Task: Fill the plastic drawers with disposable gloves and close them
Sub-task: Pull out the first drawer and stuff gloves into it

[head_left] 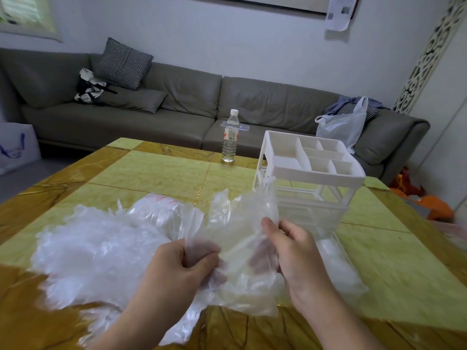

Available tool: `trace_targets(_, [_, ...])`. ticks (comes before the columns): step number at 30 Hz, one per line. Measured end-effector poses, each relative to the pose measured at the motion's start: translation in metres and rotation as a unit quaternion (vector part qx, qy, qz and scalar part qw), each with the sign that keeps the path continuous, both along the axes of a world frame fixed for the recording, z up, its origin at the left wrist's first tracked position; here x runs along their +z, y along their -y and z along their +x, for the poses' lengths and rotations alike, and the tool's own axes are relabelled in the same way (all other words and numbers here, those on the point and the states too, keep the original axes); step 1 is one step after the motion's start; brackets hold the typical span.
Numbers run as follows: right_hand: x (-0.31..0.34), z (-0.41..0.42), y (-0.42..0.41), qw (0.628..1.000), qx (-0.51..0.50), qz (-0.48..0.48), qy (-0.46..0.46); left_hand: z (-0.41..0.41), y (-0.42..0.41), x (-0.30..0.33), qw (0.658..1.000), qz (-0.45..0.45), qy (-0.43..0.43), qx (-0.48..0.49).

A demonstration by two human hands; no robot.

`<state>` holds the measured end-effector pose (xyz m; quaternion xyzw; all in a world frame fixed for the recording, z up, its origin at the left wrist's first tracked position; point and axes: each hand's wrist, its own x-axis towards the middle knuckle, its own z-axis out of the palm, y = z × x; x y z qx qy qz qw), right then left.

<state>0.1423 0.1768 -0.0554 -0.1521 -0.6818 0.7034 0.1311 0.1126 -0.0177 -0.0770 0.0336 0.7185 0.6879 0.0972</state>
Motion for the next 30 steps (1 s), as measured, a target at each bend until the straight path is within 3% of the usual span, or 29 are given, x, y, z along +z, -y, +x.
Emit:
trace_targets(7, [-0.008,-0.009,-0.015,0.994,-0.093,0.036,-0.038,0.000,0.004,0.005,1.000,-0.017,-0.009,-0.009])
trace_targets(13, [-0.006,-0.006,-0.009,0.999,0.033,-0.016,0.024,0.001,0.005,0.005,1.000,-0.020,-0.005,-0.022])
trace_targets(16, [-0.007,-0.006,-0.006,1.000,0.015,0.019,0.018,0.002,0.006,0.006,0.999,-0.015,0.001,-0.035])
trace_targets(23, [-0.011,-0.006,-0.005,0.999,0.015,0.040,-0.011,0.005,0.008,0.009,0.975,0.120,0.147,-0.115])
trace_targets(30, [-0.005,-0.004,-0.001,0.998,0.053,0.024,-0.010,0.007,0.004,0.012,0.999,0.041,0.013,0.000])
